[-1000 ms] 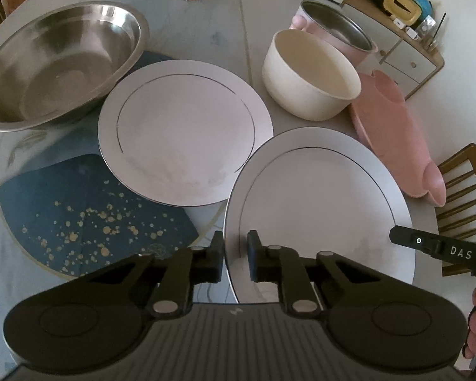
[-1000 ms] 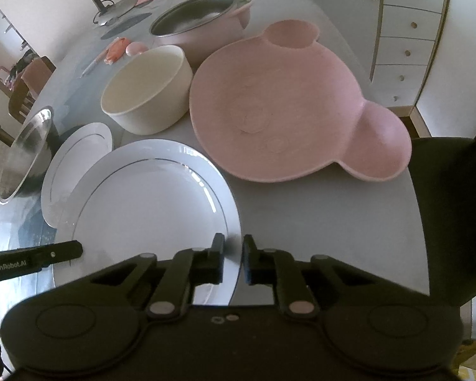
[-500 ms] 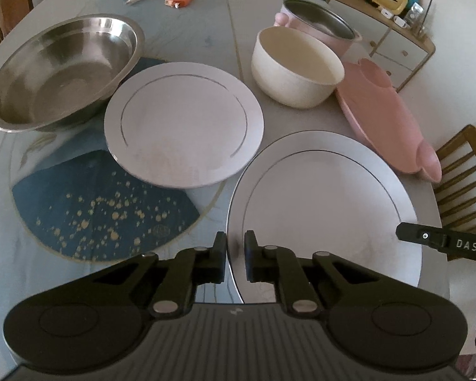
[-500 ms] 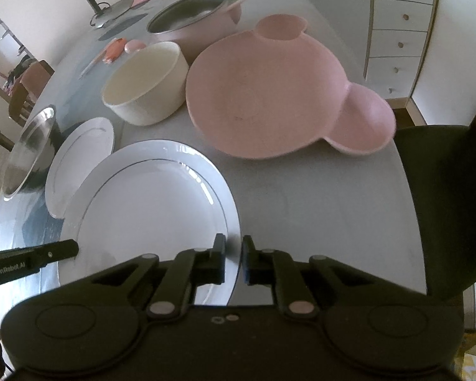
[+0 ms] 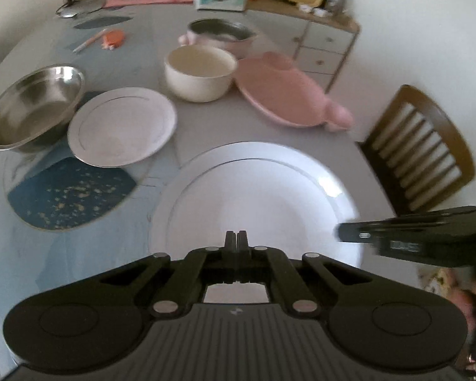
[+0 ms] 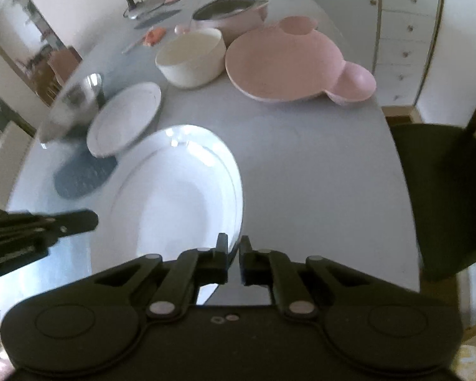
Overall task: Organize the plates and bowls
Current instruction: 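Carry the large white plate with both grippers toward the table edge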
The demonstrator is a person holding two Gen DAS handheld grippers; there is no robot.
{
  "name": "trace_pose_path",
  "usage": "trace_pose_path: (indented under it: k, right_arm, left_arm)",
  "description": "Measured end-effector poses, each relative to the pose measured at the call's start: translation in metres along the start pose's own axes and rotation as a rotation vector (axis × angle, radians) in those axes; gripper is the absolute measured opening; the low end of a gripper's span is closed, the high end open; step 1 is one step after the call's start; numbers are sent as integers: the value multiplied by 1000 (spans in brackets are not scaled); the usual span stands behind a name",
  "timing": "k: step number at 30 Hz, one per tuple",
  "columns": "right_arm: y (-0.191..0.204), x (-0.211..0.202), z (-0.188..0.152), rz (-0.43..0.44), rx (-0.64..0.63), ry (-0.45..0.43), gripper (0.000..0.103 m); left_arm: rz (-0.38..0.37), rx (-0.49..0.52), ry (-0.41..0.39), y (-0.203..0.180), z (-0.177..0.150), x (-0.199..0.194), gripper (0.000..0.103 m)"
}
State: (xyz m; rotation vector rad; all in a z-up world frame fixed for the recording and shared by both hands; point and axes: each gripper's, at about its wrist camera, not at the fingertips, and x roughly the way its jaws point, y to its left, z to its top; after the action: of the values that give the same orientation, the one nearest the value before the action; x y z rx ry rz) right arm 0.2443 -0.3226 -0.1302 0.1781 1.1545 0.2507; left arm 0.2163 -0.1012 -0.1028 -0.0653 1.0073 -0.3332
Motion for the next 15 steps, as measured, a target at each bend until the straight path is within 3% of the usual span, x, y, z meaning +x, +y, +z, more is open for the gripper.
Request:
trace_pose_path:
  k: [10, 15]
  right_arm:
    - [-17, 13, -7, 51, 105, 28, 9]
    - [-22, 18, -9, 61, 108, 40, 9]
  left_arm:
    - [83, -108, 23, 55, 1, -6, 0]
    - [69, -119, 69, 66, 3, 9, 11]
